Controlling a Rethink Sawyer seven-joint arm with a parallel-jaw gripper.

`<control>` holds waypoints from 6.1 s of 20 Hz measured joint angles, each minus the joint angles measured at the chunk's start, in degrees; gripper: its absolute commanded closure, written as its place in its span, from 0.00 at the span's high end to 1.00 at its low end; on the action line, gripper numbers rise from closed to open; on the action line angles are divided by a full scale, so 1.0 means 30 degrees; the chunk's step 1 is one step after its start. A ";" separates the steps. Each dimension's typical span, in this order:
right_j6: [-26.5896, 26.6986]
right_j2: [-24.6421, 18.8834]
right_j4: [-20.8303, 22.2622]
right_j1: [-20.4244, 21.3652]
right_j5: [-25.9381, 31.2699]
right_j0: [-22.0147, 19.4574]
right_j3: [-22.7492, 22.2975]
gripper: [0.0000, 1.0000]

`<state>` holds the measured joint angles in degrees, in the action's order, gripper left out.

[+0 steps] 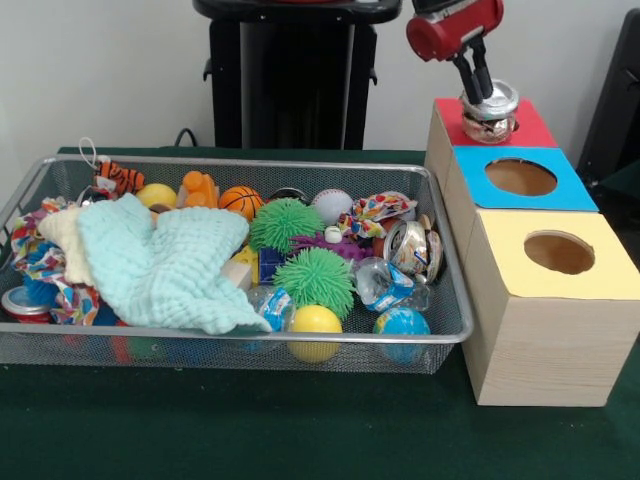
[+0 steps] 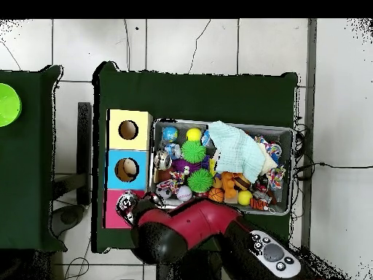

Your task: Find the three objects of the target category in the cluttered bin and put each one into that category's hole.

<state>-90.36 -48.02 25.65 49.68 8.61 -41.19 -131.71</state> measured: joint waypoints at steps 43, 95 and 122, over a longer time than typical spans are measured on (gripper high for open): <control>0.0020 -0.3263 0.0631 -0.4476 0.6852 -0.1849 0.2370 1.00; 0.0020 -0.2624 -0.0008 -0.6867 1.0502 -0.1151 0.4587 0.00; 0.0020 -0.3783 -0.1379 -0.4777 1.2702 -0.1477 0.3891 0.00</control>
<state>-90.30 -59.37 21.52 35.35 46.72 -45.61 -120.04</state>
